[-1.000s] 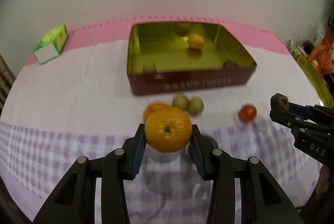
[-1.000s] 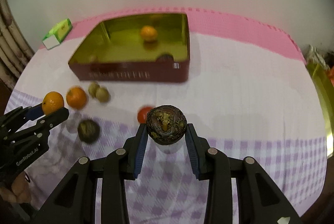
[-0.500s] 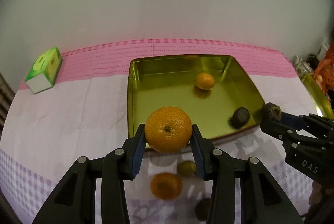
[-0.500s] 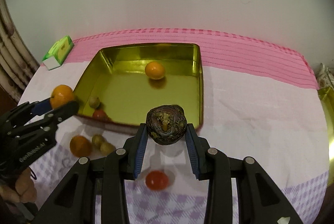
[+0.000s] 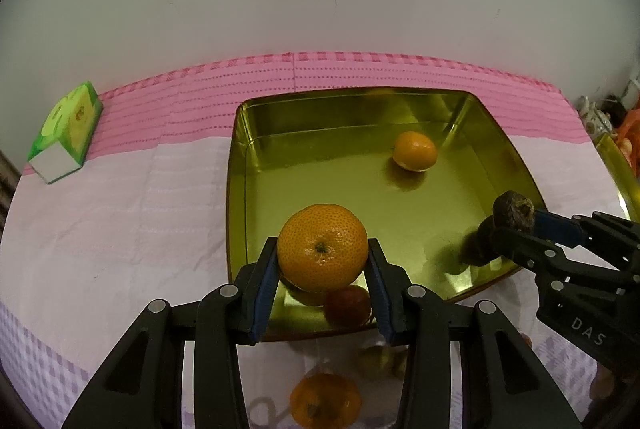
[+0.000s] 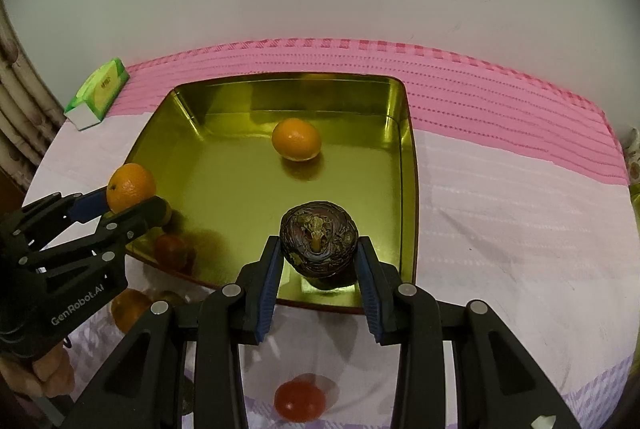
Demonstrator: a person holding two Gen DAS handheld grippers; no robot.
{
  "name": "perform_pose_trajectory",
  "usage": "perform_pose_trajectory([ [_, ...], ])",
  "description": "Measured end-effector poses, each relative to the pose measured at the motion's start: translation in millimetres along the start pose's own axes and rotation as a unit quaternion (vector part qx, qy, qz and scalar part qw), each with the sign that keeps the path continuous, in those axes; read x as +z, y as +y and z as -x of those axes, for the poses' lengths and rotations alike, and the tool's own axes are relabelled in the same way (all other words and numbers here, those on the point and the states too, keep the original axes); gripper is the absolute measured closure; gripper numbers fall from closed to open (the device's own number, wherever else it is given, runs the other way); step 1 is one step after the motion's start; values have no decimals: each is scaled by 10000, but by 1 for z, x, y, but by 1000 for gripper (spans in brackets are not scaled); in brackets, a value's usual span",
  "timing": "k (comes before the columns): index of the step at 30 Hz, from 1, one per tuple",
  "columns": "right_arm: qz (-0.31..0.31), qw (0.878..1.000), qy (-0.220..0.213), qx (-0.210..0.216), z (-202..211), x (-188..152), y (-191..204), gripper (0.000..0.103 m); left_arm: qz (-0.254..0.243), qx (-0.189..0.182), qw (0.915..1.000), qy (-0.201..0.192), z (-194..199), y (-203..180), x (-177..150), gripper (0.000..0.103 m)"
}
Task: Organize fruits
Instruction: 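Carry the dark fruit and mandarin into the TOFFEE tin and open both grippers, then withdraw both grippers from the tin back over the fruits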
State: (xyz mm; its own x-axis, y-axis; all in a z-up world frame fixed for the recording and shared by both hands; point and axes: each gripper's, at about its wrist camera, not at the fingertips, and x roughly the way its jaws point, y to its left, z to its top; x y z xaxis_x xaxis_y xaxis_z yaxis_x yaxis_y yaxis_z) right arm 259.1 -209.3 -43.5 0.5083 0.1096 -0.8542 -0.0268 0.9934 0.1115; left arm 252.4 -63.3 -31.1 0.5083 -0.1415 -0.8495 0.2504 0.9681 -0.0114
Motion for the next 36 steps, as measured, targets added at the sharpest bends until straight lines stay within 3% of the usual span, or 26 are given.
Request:
perform_pose_trajectory([
  [17, -9, 9999, 115, -35, -5, -1, -3, 67, 23, 162, 9996, 231, -16, 4, -2, 58],
  [19, -41, 9999, 98, -26, -4, -1, -3, 65, -1, 164, 9997, 206, -14, 4, -2, 56],
  [21, -45, 9999, 103, -6, -4, 0, -2, 63, -17, 110, 9998, 186, -12, 2, -2, 45],
  [24, -44, 10000, 83, -32, -2, -1, -2, 63, -59, 181, 9998, 88, -6, 0, -2, 38],
  [36, -154, 9999, -61, -36, 24, -14, -2, 63, -115, 185, 9997, -108, 23, 0, -13, 38],
])
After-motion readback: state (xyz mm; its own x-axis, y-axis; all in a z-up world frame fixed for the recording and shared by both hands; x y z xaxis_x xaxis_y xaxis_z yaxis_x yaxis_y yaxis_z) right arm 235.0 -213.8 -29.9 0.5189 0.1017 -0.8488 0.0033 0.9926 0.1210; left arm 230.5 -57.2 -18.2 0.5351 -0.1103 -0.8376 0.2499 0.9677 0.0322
